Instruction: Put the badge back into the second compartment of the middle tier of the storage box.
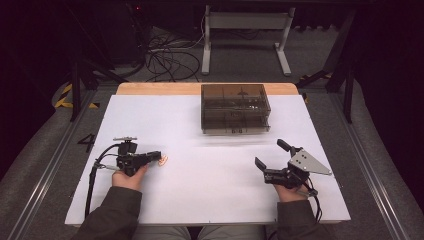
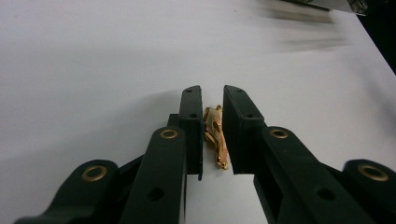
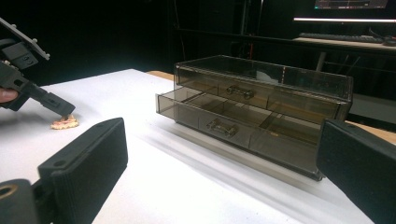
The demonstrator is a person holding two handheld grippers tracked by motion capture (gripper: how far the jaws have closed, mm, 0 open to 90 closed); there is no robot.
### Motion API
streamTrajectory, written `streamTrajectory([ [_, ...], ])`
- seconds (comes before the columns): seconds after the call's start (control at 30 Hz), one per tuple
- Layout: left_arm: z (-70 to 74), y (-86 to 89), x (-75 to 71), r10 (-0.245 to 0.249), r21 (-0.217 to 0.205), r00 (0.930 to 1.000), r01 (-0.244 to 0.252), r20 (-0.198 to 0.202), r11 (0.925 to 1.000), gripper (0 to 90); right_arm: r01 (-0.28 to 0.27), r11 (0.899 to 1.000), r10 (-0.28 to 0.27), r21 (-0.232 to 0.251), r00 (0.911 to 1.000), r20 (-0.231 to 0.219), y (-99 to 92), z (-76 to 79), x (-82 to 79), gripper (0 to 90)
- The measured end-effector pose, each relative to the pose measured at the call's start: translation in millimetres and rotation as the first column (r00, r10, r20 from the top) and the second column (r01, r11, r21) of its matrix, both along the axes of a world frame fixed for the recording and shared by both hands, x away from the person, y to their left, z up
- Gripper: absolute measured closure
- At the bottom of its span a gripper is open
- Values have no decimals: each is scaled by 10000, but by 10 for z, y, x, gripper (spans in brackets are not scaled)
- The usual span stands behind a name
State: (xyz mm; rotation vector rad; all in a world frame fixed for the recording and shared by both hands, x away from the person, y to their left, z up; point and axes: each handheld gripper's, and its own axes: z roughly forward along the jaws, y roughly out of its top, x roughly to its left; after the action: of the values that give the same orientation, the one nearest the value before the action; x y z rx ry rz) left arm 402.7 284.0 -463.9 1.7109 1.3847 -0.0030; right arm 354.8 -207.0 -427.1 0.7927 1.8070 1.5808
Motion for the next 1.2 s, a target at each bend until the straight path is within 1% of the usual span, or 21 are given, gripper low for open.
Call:
streamTrajectory([
  [0.13,7,-11,-10,-41,37,10000,41,70,10000,840,-6,10000,6,9,10000,7,2,-1,0,32],
  [0.3,20,-31,-24,-122,4,9996,122,242,9999,852,2,10000,-2,-3,10000,10,2,0,0,32],
  [0.37,37,-60,-44,-285,-110,9988,290,408,9995,863,13,10000,-13,-10,10000,10,0,1,-1,32],
  [0.43,46,-84,-54,-332,-35,9980,335,544,9994,869,4,10000,-4,2,10000,14,-1,1,-1,32],
  [0.47,46,-84,-54,-332,-35,9980,335,544,9994,869,19,10000,-19,-13,10000,27,-1,1,0,32],
  [0.53,53,-97,-60,-386,84,9976,382,577,9992,869,29,10000,-28,-36,10000,42,-2,1,0,33],
  [0.57,70,-117,-67,-377,382,9974,354,608,9986,866,24,10000,-24,-21,10000,51,-1,2,-2,34],
  [0.63,104,-170,-85,-517,911,9953,442,823,9949,866,31,10000,-31,-17,10000,48,-1,3,-3,34],
  [0.87,113,-195,-98,-595,1040,9936,494,961,9934,871,22,10000,-22,-39,10000,38,0,2,-5,35],
  [0.9,119,-202,-101,-669,1161,9922,546,1051,9917,877,28,10000,-28,-38,10000,50,1,2,-3,35],
  [0.93,125,-210,-105,-770,1182,9910,639,1092,9909,879,26,10000,-25,-45,10000,60,1,1,-2,35],
  [0.97,137,-261,-124,-1094,1375,9841,901,1402,9864,878,24,10000,-23,-47,10000,49,2,1,-2,35],
  [1.0,137,-261,-124,-1094,1375,9841,901,1402,9864,879,17,10000,-17,-39,10000,38,3,1,-3,35],
  [1.03,152,-304,-152,-1172,1510,9804,932,1583,9841,879,17,10000,-17,-37,10000,50,1,2,-3,35],
  [1.1,160,-315,-164,-1197,1542,9792,945,1638,9835,880,23,10000,-23,-22,10000,41,1,3,-4,35],
  [1.13,168,-318,-173,-1211,1626,9773,928,1738,9823,880,39,10000,-39,-23,10000,55,-3,3,-3,35],
  [1.2,186,-319,-194,-1150,1609,9763,857,1832,9832,880,44,10000,-44,2,10000,31,-5,2,-4,35],
])
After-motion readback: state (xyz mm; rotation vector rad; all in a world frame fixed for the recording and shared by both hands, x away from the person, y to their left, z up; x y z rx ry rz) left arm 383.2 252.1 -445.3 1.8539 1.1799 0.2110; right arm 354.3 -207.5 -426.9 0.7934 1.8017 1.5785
